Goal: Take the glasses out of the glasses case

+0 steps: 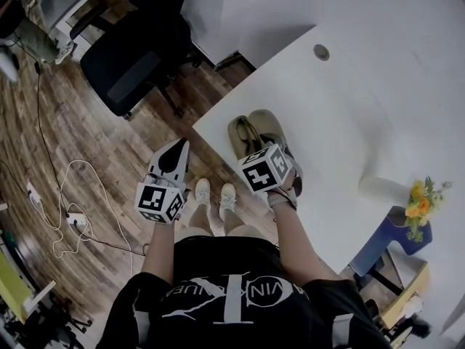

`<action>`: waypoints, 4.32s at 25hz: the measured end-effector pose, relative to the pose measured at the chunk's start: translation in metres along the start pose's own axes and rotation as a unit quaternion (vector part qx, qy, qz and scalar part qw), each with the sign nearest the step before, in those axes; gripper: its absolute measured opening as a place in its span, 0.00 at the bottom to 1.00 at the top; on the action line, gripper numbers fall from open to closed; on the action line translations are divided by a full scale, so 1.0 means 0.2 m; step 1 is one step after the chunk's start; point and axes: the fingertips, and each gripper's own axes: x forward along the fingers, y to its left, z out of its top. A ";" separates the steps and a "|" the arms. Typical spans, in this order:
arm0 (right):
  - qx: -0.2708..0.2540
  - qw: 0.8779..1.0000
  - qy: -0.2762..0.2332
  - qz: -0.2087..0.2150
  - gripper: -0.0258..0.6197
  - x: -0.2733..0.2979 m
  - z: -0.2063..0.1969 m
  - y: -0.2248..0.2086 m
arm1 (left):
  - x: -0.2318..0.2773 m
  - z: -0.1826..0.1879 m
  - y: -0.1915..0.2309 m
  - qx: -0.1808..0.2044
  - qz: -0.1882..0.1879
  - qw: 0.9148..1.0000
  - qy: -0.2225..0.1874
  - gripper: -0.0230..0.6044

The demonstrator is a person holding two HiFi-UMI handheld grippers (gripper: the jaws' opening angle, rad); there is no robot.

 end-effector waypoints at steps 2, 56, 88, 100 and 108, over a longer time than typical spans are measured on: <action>-0.003 1.000 -0.001 -0.003 0.14 0.00 0.00 0.01 | -0.02 0.00 0.01 -0.002 0.004 1.000 -0.001 0.07; 0.144 0.906 -0.393 0.052 0.09 -0.69 0.29 -0.30 | -0.23 0.46 0.11 0.064 0.053 0.994 -0.076 0.07; 0.161 0.859 -0.484 0.042 0.09 -0.89 0.42 -0.39 | -0.42 0.68 0.24 0.094 0.102 0.982 -0.125 0.07; 0.164 0.854 -0.492 0.035 0.09 -0.90 0.43 -0.40 | -0.45 0.73 0.28 0.095 0.112 0.980 -0.136 0.07; 0.165 0.853 -0.495 0.033 0.09 -0.90 0.42 -0.41 | -0.46 0.72 0.28 0.097 0.114 0.979 -0.136 0.07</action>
